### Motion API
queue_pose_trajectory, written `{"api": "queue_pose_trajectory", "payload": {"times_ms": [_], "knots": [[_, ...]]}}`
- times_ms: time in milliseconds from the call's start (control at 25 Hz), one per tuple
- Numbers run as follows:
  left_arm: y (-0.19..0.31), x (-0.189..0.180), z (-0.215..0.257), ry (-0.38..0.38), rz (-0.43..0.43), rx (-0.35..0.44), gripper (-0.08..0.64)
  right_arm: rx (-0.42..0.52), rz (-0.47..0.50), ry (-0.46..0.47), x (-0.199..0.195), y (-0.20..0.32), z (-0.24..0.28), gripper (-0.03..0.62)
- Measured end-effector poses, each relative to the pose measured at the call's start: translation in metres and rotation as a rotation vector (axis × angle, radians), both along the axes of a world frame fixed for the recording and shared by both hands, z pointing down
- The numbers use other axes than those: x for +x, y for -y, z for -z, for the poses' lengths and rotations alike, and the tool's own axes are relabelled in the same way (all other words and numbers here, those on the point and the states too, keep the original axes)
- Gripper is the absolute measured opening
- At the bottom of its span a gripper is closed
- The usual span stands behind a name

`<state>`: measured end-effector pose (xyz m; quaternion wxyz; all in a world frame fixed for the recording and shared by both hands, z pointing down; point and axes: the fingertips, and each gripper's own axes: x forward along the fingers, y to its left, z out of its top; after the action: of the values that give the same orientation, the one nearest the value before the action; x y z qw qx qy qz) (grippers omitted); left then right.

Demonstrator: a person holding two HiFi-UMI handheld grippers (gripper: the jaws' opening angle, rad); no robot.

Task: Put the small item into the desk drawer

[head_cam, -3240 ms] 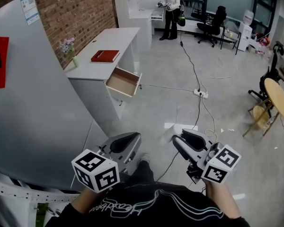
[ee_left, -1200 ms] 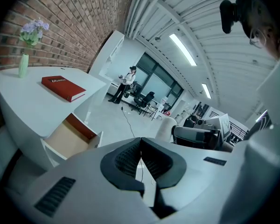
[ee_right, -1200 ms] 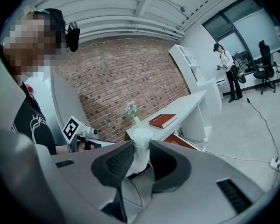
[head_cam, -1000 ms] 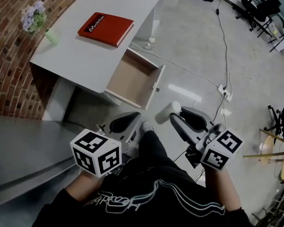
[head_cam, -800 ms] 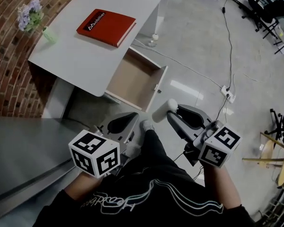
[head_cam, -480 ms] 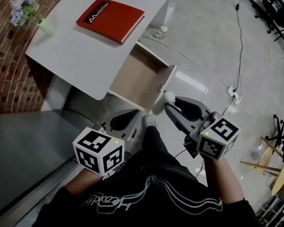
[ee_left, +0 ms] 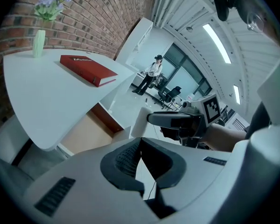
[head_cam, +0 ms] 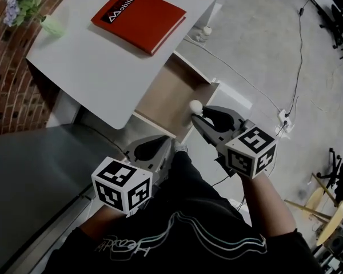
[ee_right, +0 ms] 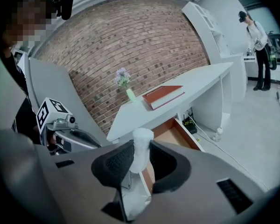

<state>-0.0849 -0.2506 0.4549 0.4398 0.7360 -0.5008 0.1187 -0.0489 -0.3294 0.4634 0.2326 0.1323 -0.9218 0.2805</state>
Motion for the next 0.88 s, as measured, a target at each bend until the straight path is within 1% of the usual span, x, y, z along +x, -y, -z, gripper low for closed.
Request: {"api": "queue_pose_trajectory", "payload": {"times_ms": [120,360,680,880], "knots": [[0.004,-0.006,-0.014,0.007,0.017,-0.02,0.021,-0.007,0.025,-0.015,-0.012,0.011,-0.017,0.114],[0.01,-0.018,-0.042,0.054,0.043,-0.045,0.021,-0.04,0.063,-0.045,-0.033,0.026,-0.061,0.114],[0.012,-0.028,-0.073,0.053,0.08,-0.095,0.021,-0.119,0.102,-0.109,-0.062,0.043,-0.127,0.114],[0.013,-0.036,-0.09,0.04,0.114,-0.12,0.021,-0.151,0.135,-0.153,-0.079,0.048,-0.168,0.114]]}}
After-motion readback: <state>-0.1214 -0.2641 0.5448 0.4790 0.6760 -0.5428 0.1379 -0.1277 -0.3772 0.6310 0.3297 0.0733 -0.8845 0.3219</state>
